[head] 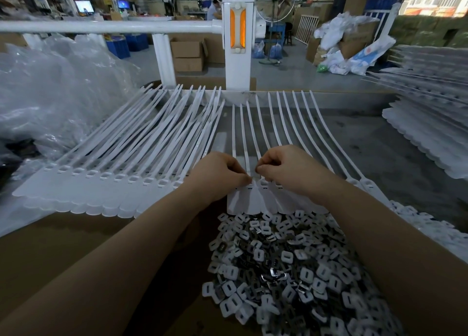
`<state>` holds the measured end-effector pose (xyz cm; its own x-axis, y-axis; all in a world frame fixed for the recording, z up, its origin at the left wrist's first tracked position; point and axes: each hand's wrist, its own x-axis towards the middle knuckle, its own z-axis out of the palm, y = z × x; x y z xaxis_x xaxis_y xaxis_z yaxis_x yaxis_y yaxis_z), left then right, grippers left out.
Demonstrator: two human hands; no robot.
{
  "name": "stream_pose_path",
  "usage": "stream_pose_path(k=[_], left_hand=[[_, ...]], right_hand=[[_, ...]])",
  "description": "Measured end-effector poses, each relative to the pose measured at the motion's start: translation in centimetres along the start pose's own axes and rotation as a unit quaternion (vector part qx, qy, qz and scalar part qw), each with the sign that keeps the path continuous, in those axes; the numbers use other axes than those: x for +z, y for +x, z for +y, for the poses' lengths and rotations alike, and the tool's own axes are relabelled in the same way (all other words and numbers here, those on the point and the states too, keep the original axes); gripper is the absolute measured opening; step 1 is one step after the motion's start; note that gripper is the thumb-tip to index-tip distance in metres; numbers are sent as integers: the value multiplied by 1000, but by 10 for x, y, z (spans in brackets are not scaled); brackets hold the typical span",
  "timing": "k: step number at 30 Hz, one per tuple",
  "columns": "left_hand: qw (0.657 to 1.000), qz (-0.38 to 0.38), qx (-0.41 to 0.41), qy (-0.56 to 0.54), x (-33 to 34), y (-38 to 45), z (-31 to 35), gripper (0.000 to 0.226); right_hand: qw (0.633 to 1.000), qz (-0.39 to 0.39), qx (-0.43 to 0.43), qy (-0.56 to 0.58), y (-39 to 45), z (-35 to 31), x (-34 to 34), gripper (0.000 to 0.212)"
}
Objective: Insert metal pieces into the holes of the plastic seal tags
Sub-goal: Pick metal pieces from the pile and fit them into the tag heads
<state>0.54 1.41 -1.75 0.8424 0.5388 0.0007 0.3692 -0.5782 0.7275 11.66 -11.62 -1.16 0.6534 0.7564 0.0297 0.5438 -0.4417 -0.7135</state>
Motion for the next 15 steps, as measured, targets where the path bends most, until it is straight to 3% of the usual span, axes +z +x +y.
stream_pose_path(k=[15], left_hand=[[994, -38, -87, -49, 3, 8, 10, 13]], right_hand=[[1000, -7, 2, 3, -1, -1, -1, 13]])
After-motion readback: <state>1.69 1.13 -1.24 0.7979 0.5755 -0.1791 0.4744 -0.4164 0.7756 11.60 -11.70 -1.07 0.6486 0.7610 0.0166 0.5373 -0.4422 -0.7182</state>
